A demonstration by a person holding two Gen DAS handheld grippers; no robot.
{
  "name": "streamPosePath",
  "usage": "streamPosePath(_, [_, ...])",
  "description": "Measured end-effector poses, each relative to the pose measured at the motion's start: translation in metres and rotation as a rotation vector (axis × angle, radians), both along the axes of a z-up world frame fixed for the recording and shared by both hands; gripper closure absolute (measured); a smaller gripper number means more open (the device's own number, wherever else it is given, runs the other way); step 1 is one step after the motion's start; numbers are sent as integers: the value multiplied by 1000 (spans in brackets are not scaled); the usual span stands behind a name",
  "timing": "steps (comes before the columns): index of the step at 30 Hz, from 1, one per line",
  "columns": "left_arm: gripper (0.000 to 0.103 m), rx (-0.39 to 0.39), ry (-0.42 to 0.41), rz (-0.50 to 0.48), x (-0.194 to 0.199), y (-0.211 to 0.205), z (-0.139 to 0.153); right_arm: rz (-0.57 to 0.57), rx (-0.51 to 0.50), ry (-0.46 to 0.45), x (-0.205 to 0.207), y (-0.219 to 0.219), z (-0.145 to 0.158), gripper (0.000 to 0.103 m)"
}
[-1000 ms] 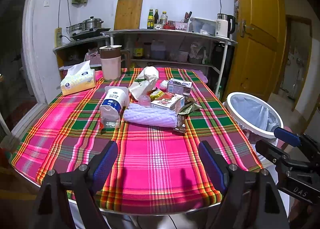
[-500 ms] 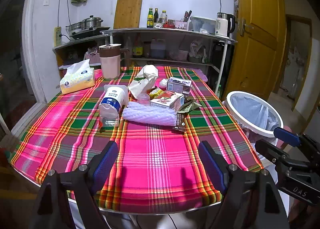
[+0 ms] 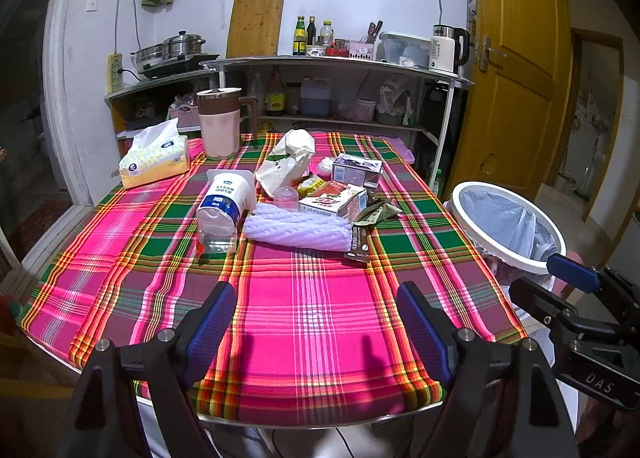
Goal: Collect trash
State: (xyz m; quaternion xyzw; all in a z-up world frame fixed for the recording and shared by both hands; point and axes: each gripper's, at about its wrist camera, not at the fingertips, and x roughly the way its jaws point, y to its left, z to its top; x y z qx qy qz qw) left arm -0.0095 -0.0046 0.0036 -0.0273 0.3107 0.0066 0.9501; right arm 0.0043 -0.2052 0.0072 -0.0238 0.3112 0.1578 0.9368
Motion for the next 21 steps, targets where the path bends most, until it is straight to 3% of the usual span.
streamPosePath(21, [20,-4,10,-2,4,2,-7,4,-5,14,4,1,-8,33])
